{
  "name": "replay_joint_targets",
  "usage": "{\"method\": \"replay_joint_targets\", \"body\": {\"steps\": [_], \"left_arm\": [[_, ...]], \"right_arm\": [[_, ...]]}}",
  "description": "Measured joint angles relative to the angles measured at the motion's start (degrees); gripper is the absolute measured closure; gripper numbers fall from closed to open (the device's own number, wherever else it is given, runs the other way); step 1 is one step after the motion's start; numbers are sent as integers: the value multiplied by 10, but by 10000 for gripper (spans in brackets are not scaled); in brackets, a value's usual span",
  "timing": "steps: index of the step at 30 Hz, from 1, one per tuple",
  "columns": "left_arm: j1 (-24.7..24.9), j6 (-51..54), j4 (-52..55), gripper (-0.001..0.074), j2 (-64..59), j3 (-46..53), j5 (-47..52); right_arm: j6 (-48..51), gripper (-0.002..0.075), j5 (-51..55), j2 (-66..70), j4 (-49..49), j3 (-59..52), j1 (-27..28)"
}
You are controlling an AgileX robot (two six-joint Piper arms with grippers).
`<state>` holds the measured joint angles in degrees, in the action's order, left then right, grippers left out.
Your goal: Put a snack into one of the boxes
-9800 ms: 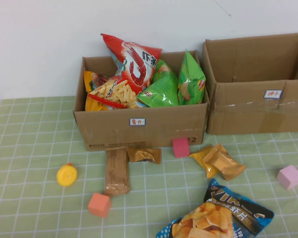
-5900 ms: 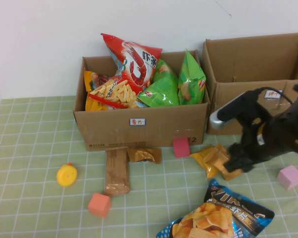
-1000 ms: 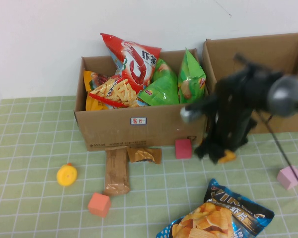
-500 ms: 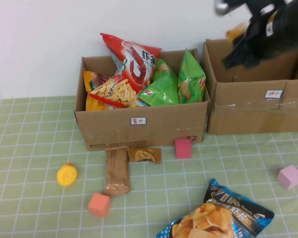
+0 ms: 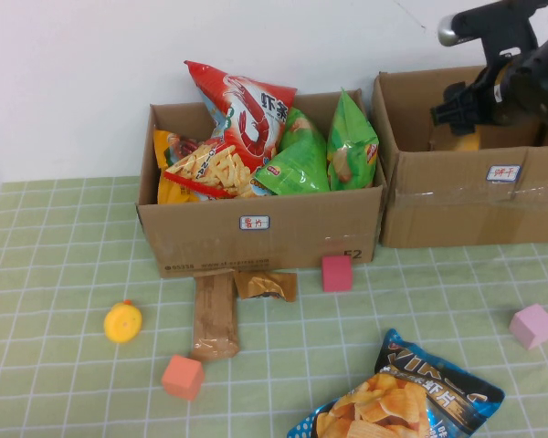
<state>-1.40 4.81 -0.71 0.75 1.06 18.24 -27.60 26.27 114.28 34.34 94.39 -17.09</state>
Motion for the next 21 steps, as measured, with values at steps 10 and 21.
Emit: {"method": "replay_joint_targets", "body": {"steps": [10, 21], "left_arm": [[0, 0, 0, 738, 0, 0, 0], [0, -2, 0, 737, 0, 0, 1]], "right_arm": [[75, 406, 121, -52, -52, 6, 1], [209, 722, 247, -223, -225, -53, 1]]}}
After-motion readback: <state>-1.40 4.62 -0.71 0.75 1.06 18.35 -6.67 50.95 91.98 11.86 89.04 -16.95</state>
